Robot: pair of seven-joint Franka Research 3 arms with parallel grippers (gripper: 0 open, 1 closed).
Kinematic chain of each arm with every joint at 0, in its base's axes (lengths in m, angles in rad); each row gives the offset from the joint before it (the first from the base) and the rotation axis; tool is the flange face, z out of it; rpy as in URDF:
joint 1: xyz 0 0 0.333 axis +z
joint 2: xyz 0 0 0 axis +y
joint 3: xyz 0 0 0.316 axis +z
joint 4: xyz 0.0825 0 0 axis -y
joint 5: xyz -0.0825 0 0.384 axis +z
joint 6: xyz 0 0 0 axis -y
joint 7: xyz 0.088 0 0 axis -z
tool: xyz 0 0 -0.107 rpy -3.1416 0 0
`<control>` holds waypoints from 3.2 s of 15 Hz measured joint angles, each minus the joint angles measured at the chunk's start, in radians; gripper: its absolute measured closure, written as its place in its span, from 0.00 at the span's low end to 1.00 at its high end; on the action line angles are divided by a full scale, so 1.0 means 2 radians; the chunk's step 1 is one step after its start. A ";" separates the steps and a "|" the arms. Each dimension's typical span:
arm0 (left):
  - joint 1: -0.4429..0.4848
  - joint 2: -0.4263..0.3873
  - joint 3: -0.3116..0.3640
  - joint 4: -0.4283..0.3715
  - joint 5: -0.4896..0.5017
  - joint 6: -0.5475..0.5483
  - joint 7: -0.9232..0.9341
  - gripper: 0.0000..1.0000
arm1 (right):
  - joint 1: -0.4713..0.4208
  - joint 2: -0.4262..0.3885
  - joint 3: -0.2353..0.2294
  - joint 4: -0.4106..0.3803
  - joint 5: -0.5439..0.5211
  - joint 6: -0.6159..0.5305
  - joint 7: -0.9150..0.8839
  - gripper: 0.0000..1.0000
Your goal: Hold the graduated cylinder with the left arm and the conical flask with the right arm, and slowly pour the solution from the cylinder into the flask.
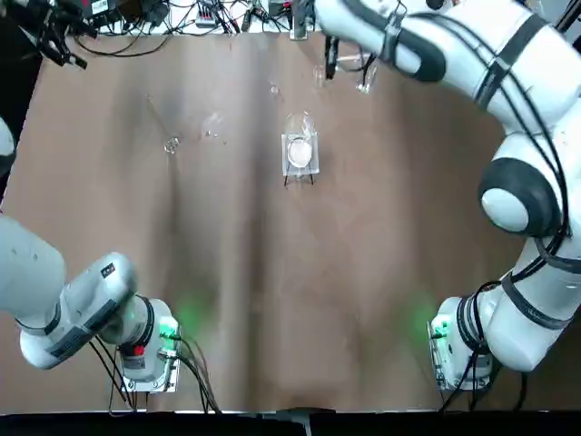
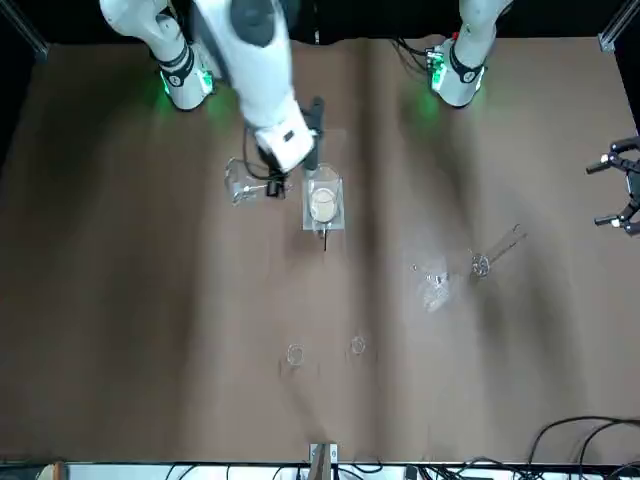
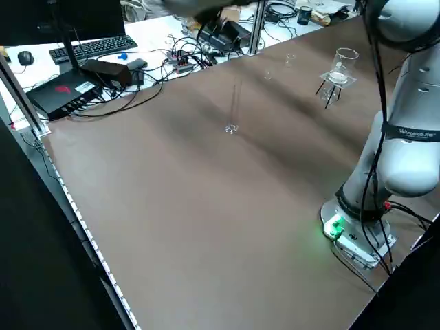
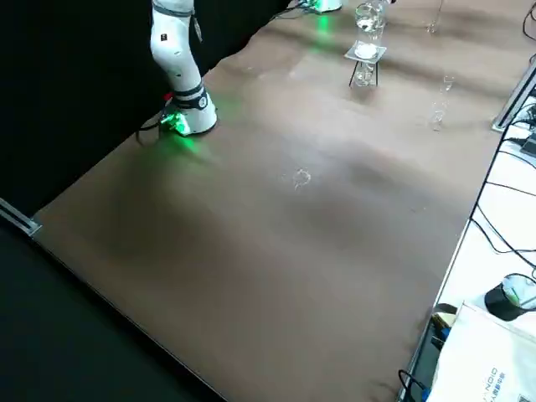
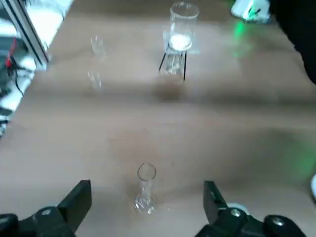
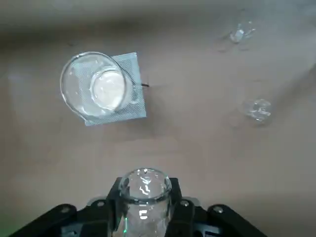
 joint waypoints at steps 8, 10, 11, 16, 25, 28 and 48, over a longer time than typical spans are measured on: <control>-0.008 -0.102 -0.148 -0.004 0.146 0.013 -0.391 0.00 | -0.198 -0.026 -0.003 -0.026 0.156 -0.015 -0.251 0.61; -0.008 -0.107 -0.182 -0.005 0.175 0.013 -0.466 0.00 | -0.246 -0.026 -0.004 -0.048 0.190 -0.022 -0.324 0.61; -0.009 -0.108 -0.197 -0.005 0.191 0.014 -0.507 0.00 | -0.270 -0.026 -0.004 -0.060 0.202 -0.025 -0.359 0.61; -0.009 -0.118 -0.248 -0.007 0.253 0.009 -0.702 0.00 | -0.367 -0.026 -0.004 -0.129 0.246 -0.028 -0.516 0.61; -0.009 -0.136 -0.286 -0.014 0.272 -0.008 -0.982 0.00 | -0.511 0.000 -0.004 -0.228 0.353 -0.085 -0.741 0.61; -0.005 -0.136 -0.284 -0.016 0.286 -0.012 -0.991 0.00 | -0.531 0.031 -0.004 -0.247 0.381 -0.095 -0.766 0.61; -0.227 -0.093 -0.025 0.007 0.315 -0.010 -1.030 0.00 | -0.612 0.169 -0.002 -0.261 0.449 -0.154 -0.918 0.61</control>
